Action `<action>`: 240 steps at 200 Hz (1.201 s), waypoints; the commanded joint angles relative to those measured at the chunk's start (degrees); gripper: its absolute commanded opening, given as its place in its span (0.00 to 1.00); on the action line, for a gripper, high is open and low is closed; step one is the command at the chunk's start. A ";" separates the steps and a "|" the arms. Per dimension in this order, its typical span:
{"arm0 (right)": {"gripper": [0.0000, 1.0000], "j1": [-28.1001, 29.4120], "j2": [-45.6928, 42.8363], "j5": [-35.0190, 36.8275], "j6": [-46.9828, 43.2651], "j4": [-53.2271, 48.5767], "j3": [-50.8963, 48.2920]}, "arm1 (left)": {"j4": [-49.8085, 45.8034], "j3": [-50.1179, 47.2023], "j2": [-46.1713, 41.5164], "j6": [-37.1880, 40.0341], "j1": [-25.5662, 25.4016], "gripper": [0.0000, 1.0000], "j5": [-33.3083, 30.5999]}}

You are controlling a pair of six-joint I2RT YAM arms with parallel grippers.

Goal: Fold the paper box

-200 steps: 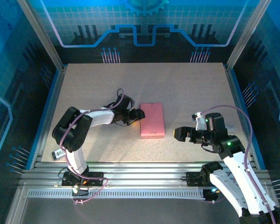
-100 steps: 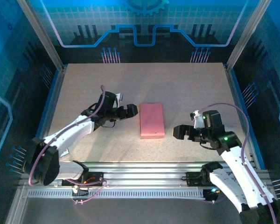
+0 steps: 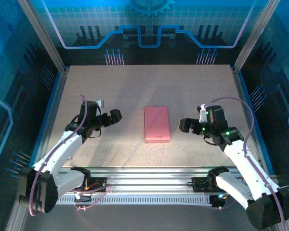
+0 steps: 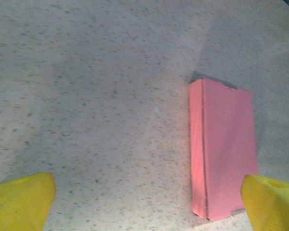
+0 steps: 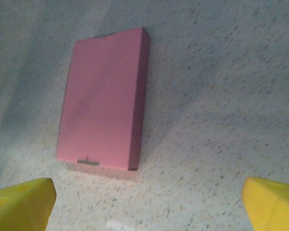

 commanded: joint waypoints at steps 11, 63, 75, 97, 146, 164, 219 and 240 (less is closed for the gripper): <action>1.00 -1.44 1.82 7.30 -2.88 6.42 0.11 | 5.07 -2.73 -2.79 3.81 2.40 0.99 -4.75; 1.00 -2.79 3.85 10.04 -4.82 17.36 -4.08 | 13.45 -6.37 -1.31 10.68 3.76 0.99 -14.31; 1.00 -2.87 4.75 12.44 -4.95 19.25 -4.56 | 18.36 -8.25 0.31 13.33 3.85 0.99 -14.43; 1.00 -2.88 6.38 16.38 -7.48 25.19 -6.60 | 19.29 -5.67 4.11 15.28 5.12 0.99 -13.39; 1.00 -3.02 11.84 21.91 -13.27 34.28 -7.99 | 30.03 -6.28 9.85 22.51 6.09 0.99 -16.15; 1.00 -3.06 14.91 23.07 -13.96 35.27 -7.14 | 34.72 -7.33 12.34 24.18 6.14 0.99 -15.94; 1.00 -3.33 19.93 25.43 -17.26 40.87 -6.66 | 48.18 -11.45 17.44 27.91 6.49 0.99 -16.02; 1.00 -3.63 20.89 26.89 -20.31 45.04 -8.04 | 51.71 -12.90 18.08 28.83 6.81 0.99 -15.98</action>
